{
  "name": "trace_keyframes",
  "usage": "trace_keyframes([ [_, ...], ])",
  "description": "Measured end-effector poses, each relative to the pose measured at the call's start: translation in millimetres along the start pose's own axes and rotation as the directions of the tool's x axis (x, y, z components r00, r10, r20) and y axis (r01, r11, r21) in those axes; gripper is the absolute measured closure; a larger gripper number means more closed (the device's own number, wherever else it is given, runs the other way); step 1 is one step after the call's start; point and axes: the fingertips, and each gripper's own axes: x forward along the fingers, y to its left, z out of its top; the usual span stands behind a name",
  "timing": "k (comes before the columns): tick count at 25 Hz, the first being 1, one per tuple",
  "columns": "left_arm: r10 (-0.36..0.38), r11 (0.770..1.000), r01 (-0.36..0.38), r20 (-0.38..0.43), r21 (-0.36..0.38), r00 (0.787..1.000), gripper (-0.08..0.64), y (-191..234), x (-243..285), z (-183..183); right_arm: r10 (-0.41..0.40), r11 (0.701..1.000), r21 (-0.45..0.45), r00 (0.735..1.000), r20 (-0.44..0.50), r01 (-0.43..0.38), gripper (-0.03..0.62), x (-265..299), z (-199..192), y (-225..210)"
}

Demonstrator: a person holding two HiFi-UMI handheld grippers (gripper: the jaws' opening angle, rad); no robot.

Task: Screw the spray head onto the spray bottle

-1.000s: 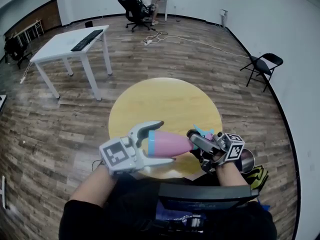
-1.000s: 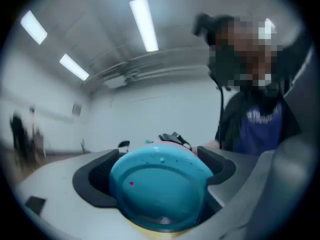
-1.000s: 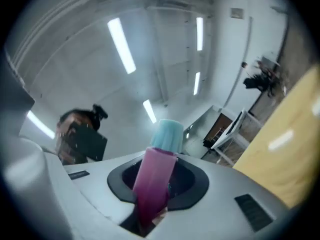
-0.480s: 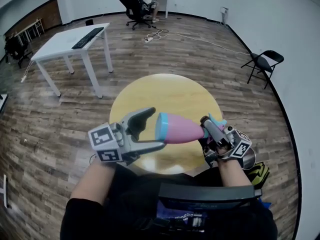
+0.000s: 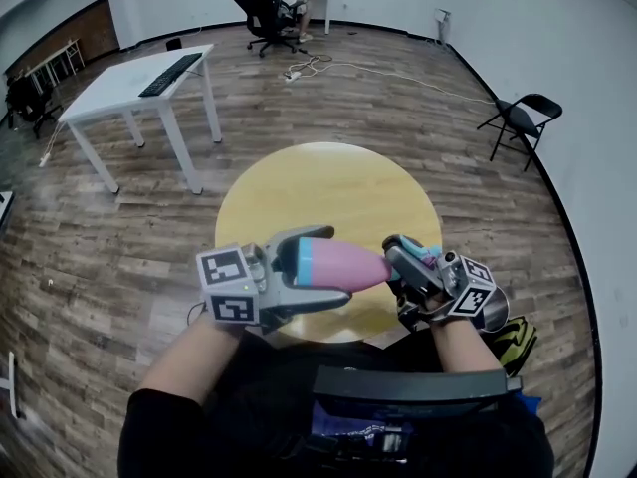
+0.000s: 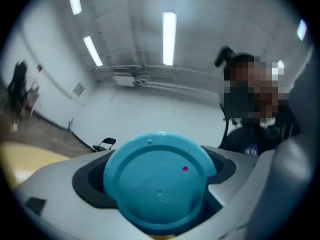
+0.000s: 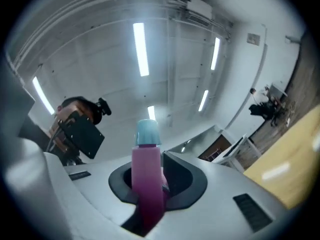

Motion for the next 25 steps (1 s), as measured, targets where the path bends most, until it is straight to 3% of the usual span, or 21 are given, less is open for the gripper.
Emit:
trace_keyframes([
  [1,0.021,0.981,-0.006,-0.076,0.191,0.997,0.049,-8.0,3.6,-6.1,-0.007,0.996,0.084,1.0,0.006,0.006,0.531,-1.8,0.2,-4.9],
  [2,0.076,0.91,-0.001,-0.164,0.415,0.984,0.048,-13.6,5.4,-16.0,-0.016,0.984,0.178,1.0,0.016,0.013,0.531,-2.8,-1.9,-9.5],
  [3,0.173,0.77,0.023,-0.243,0.637,0.954,0.048,-14.8,5.2,-28.8,-0.028,0.962,0.272,0.999,0.028,0.019,0.532,-3.3,-5.6,-14.1],
  [4,0.291,0.583,0.068,-0.287,0.809,0.913,0.048,-11.2,3.3,-42.3,-0.04,0.938,0.346,0.999,0.035,0.026,0.534,-4.2,-9.9,-18.4],
  [5,0.393,0.411,0.119,-0.293,0.904,0.872,0.048,-4.2,0.5,-53.4,-0.049,0.923,0.383,0.998,0.037,0.031,0.534,-5.4,-14.0,-21.7],
  [6,0.451,0.323,0.143,-0.284,0.936,0.846,0.046,3.8,-2.8,-59.6,-0.055,0.923,0.384,0.998,0.041,0.035,0.534,-6.7,-16.5,-23.0],
  [7,0.466,0.338,0.117,-0.274,0.934,0.841,0.047,11.0,-6.6,-59.1,-0.055,0.933,0.358,0.997,0.054,0.032,0.542,-7.9,-16.0,-22.4],
  [8,0.448,0.432,0.046,-0.259,0.901,0.856,0.048,17.4,-11.7,-52.6,-0.05,0.948,0.317,0.995,0.081,0.022,0.551,-9.1,-11.1,-20.1],
  [9,0.407,0.571,-0.05,-0.229,0.819,0.884,0.048,23.7,-18.8,-41.9,-0.041,0.963,0.268,0.992,0.123,0.007,0.553,-11.0,-1.4,-17.1],
  [10,0.345,0.727,-0.142,-0.178,0.672,0.922,0.049,30.0,-27.5,-29.1,-0.034,0.977,0.212,0.986,0.166,-0.002,0.557,-13.7,11.3,-14.3],
  [11,0.271,0.868,-0.197,-0.101,0.456,0.957,0.048,36.0,-36.6,-15.6,-0.033,0.989,0.151,0.98,0.197,0.003,0.557,-17.0,24.4,-12.6],
  [12,0.195,0.962,-0.191,-0.002,0.193,0.981,0.05,41.3,-44.6,-3.0,-0.039,0.996,0.083,0.978,0.207,0.022,0.558,-20.4,35.0,-11.9],
  [13,0.128,0.99,-0.12,0.107,-0.075,0.986,0.049,45.4,-50.2,7.1,-0.05,0.999,0.007,0.98,0.191,0.049,0.558,-23.1,40.6,-11.9],
  [14,0.078,0.956,-0.014,0.208,-0.293,0.975,0.048,48.0,-52.4,13.1,-0.062,0.995,-0.072,0.986,0.155,0.073,0.558,-24.1,39.9,-11.5],
  [15,0.047,0.899,0.08,0.277,-0.431,0.96,0.048,48.2,-50.4,14.1,-0.067,0.987,-0.137,0.992,0.111,0.082,0.56,-21.9,33.7,-9.6],
  [16,0.025,0.858,0.137,0.307,-0.496,0.951,0.046,45.6,-44.7,11.3,-0.063,0.981,-0.177,0.995,0.074,0.075,0.56,-17.2,24.8,-6.3],
  [17,0.002,0.84,0.169,0.314,-0.516,0.949,0.046,40.1,-36.9,7.9,-0.048,0.98,-0.188,0.997,0.055,0.057,0.56,-12.1,16.3,-3.2],
  [18,-0.029,0.835,0.202,0.325,-0.512,0.945,-0.011,32.4,-29.6,7.8,-0.029,0.985,-0.171,0.998,0.056,0.038,0.561,-8.5,10.4,-2.1],
  [19,-0.066,0.839,0.238,0.343,-0.489,0.937,-0.011,23.9,-24.0,11.8,-0.013,0.991,-0.132,0.998,0.068,0.022,0.562,-6.6,7.3,-3.6],
  [22,-0.152,0.897,0.274,0.339,-0.347,0.928,0.043,4.0,-15.0,28.5,0.016,0.999,-0.034,0.995,0.098,-0.013,0.563,-7.1,6.5,-10.5],
  [25,-0.162,0.923,0.243,0.273,-0.298,0.948,0.048,0.6,-12.0,30.1,0.025,0.997,-0.075,0.997,0.07,-0.019,0.563,-3.9,10.1,-8.3],
])
